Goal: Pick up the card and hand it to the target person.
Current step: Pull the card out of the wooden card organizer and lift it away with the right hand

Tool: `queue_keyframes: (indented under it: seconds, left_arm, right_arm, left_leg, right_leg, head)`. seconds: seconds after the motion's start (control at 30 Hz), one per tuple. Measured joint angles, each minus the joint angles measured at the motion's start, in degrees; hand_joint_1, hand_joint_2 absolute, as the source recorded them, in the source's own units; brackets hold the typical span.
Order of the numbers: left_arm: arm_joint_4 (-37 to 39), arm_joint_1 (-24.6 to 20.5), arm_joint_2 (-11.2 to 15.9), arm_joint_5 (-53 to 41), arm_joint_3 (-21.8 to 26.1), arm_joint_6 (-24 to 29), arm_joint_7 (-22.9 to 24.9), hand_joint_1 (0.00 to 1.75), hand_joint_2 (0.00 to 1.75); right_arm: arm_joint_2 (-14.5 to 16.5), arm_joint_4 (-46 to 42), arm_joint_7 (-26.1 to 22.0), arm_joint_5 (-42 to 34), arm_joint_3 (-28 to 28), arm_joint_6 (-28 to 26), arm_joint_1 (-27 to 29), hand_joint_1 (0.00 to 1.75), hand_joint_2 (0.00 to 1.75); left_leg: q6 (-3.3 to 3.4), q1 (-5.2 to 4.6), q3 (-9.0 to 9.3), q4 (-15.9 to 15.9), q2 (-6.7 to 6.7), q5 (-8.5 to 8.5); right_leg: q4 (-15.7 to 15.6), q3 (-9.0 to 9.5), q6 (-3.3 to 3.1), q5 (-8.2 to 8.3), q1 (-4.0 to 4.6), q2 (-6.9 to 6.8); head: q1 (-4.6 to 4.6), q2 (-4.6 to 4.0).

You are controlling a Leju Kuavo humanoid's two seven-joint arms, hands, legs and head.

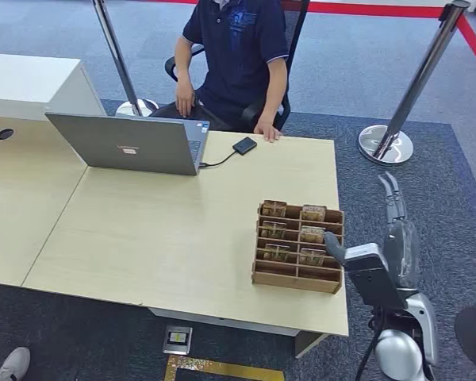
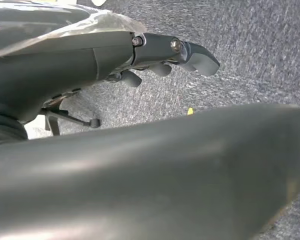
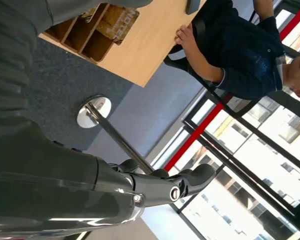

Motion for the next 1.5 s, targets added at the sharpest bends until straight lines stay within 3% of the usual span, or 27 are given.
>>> queue_keyframes:
  seconds: [0.2,0.23,0.3,0.37,0.43,0.6,0.77,0.9,1.03,1.17,1.3,1.5]
  left_arm:
    - [0.1,-0.4,0.2,-1.1,0.0,-0.6,-0.1,0.0,0.0]
    - [0.1,-0.5,0.3,-1.3,0.0,-0.7,-0.2,0.0,0.0]
    - [0.2,-0.5,0.3,-1.7,0.0,-1.0,-0.3,0.0,0.0]
    - [0.2,-0.5,0.3,-1.9,0.0,-1.2,-0.5,0.0,0.0]
    - [0.3,-0.5,0.3,-2.1,0.0,-1.4,-0.6,0.0,0.0]
    - [0.4,-0.5,0.4,-2.5,0.0,-1.4,-0.6,0.0,0.0]
    - [0.5,-0.5,0.6,-2.5,0.0,-1.4,-0.6,0.0,0.0]
    - [0.5,-0.5,0.7,-2.4,0.0,-1.4,-0.6,0.0,0.0]
    - [0.6,-0.5,0.8,-2.2,0.1,-1.4,-0.6,0.0,0.0]
    - [0.7,-0.5,0.8,-2.2,0.1,-1.4,-0.6,0.0,0.0]
    - [0.7,-0.5,0.8,-2.0,0.2,-1.3,-0.6,0.0,0.0]
    - [0.7,-0.5,0.8,-1.5,0.9,-1.2,-0.6,0.0,0.0]
  right_arm:
    - [-0.1,4.1,2.9,6.6,5.1,-2.3,-2.6,0.0,1.75]
    - [0.0,5.1,3.5,7.8,5.8,-2.5,-3.1,0.07,1.75]
    - [0.2,6.8,5.0,10.7,7.0,-2.6,-3.7,0.53,1.75]
    - [0.2,7.8,6.7,14.0,7.7,-2.4,-4.0,1.16,1.75]
    - [0.1,8.5,8.6,18.2,8.0,-1.8,-4.0,1.43,1.75]
    - [-0.7,9.7,13.1,30.2,9.2,-0.4,-4.0,1.42,1.75]
    - [-2.2,10.2,14.8,34.9,10.4,-0.4,-4.1,1.34,1.75]
    - [-3.6,9.1,14.6,33.8,10.9,-0.3,-3.8,1.27,1.75]
    - [-4.8,6.0,14.1,31.6,11.0,0.7,-2.8,0.99,1.75]
    - [-5.3,4.8,14.1,29.9,11.1,1.7,-2.2,1.05,1.75]
    - [-5.1,5.3,14.2,28.7,11.1,1.7,-2.0,0.95,1.75]
    - [-3.6,7.1,14.4,28.4,11.1,1.7,-1.3,0.96,1.75]
  left_leg:
    - [0.0,0.0,0.0,0.0,0.0,0.0]
    - [0.0,0.0,0.0,0.0,0.0,0.01]
    - [0.0,0.0,0.0,0.0,0.0,0.01]
    - [0.0,0.0,0.0,0.0,0.0,0.01]
    - [0.0,0.0,-0.01,0.0,0.0,0.0]
    - [0.01,0.0,-0.02,0.0,0.0,0.0]
    - [0.01,0.0,-0.01,0.0,0.0,0.0]
    - [0.01,0.0,-0.01,0.0,0.0,0.0]
    - [0.01,0.0,-0.02,0.0,0.0,0.0]
    - [0.01,0.0,-0.02,0.0,0.0,0.0]
    - [0.01,0.0,-0.01,0.0,0.0,0.0]
    - [0.01,0.0,-0.02,0.0,0.0,0.0]
  right_leg:
    - [0.0,0.0,0.0,0.0,0.0,0.0]
    - [0.0,0.0,0.0,0.0,0.0,0.0]
    - [0.0,0.0,0.0,0.0,0.0,0.0]
    - [0.0,0.0,0.0,0.0,0.0,0.0]
    - [0.0,-0.01,0.0,0.0,0.0,0.0]
    - [0.0,-0.02,0.0,0.0,0.0,0.0]
    - [0.0,-0.01,0.0,0.0,0.0,0.0]
    - [0.0,-0.02,0.0,0.0,0.0,0.0]
    - [0.0,-0.02,0.0,0.0,0.0,0.0]
    - [0.0,-0.02,0.0,0.0,0.0,0.0]
    - [0.0,-0.02,0.0,0.01,0.0,0.0]
    - [0.0,-0.02,0.0,0.01,0.0,0.0]
  head:
    - [0.0,0.0]
    - [0.0,0.0]
    - [0.0,0.0]
    - [0.0,0.0]
    - [0.0,0.0]
    - [0.0,0.0]
    - [0.0,0.0]
    - [0.01,0.0]
    - [0.0,0.0]
    - [0.0,0.0]
    - [0.0,0.0]
    - [0.0,0.0]
